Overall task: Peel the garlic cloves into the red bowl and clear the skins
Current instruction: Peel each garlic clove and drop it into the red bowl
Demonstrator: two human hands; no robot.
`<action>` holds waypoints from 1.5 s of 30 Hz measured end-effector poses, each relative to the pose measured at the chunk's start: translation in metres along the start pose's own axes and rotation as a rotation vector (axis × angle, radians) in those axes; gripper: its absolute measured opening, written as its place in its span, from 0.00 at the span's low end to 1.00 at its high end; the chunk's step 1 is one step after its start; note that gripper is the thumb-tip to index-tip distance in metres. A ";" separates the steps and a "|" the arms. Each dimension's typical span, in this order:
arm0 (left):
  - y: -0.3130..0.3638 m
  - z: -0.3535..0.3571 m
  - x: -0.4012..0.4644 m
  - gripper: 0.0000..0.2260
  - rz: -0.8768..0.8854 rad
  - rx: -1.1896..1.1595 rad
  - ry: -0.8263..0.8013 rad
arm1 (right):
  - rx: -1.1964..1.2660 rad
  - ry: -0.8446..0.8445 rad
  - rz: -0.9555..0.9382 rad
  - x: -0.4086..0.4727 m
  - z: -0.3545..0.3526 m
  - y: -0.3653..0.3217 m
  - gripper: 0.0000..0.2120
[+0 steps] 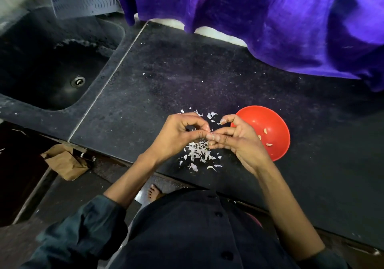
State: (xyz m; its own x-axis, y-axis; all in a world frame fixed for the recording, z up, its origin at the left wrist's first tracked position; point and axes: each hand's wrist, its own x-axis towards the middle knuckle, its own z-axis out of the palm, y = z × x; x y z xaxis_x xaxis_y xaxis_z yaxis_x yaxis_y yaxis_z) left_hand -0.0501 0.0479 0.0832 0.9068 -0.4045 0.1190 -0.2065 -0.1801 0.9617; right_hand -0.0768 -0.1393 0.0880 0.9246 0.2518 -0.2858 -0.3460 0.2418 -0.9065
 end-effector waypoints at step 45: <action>-0.021 0.038 -0.005 0.07 -0.161 0.228 0.193 | 0.235 0.378 -0.059 0.000 -0.010 0.031 0.12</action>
State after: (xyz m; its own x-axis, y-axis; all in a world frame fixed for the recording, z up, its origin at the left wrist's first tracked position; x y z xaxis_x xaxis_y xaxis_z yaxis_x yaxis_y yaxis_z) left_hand -0.0642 0.0196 0.0534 0.9828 -0.1811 0.0359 -0.1124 -0.4324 0.8946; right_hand -0.0860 -0.1409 0.0566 0.9220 -0.1180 -0.3688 -0.2776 0.4625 -0.8420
